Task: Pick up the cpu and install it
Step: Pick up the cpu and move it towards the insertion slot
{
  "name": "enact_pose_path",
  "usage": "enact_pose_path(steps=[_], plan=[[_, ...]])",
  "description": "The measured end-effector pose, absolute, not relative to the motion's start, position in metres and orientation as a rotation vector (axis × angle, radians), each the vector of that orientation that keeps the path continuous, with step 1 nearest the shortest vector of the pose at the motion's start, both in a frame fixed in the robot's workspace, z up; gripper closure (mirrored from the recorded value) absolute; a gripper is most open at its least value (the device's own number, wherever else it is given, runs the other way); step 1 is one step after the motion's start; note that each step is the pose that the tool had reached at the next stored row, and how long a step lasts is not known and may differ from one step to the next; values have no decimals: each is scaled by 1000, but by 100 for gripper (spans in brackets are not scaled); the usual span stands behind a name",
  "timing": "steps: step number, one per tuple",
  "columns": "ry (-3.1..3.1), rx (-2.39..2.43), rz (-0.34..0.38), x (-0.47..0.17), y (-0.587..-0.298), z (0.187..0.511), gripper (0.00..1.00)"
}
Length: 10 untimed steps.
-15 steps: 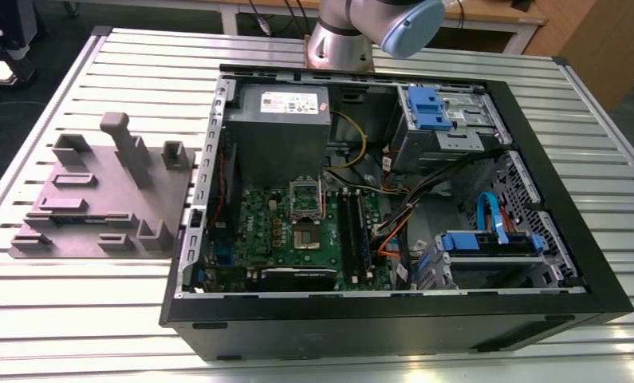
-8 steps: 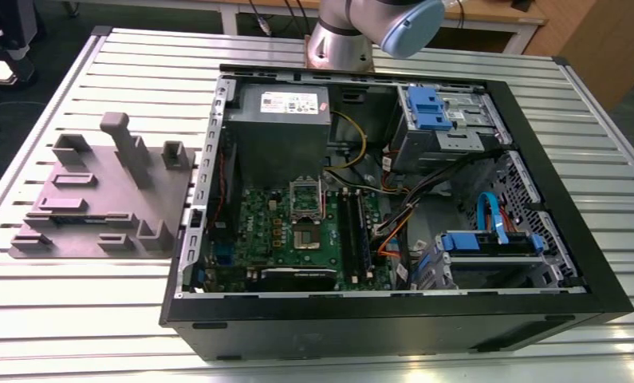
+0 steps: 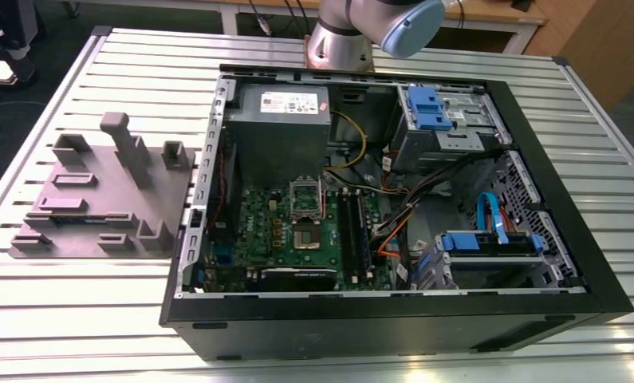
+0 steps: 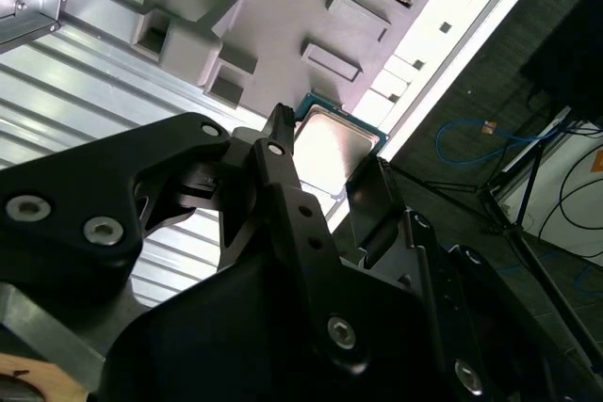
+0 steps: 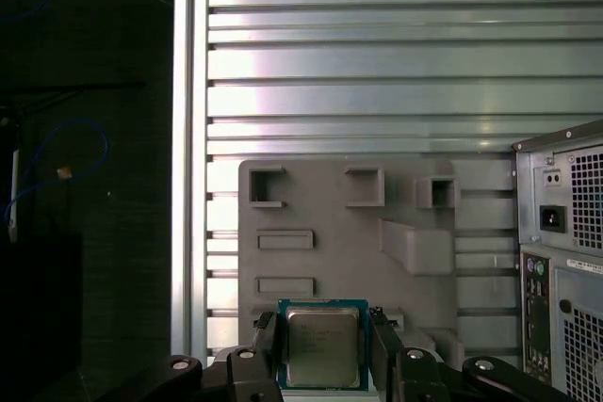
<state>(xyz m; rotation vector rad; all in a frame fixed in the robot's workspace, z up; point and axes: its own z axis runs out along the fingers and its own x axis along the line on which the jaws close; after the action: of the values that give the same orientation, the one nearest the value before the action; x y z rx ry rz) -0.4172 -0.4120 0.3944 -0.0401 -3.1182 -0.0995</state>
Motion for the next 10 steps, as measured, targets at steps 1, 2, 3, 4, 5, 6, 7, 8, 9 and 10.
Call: enact_pose_path(steps=[1,2,3,4,5,6,7,8,9,10], plan=[[-3118,-40,-99,-417,-412,394,53],[-3118,-40,-99,-417,-412,394,53],[-3118,-40,-99,-417,-412,394,53],[-3118,-40,-99,-417,-412,394,53],[-3118,-40,-99,-417,-412,394,53],[-3118,-40,-99,-417,-412,394,53],[-3118,-40,-100,-416,-412,394,53],[-3118,-40,-100,-416,-412,394,53],[-3118,-40,-99,-416,-412,394,53],[-3118,-40,-99,-416,-412,394,53]])
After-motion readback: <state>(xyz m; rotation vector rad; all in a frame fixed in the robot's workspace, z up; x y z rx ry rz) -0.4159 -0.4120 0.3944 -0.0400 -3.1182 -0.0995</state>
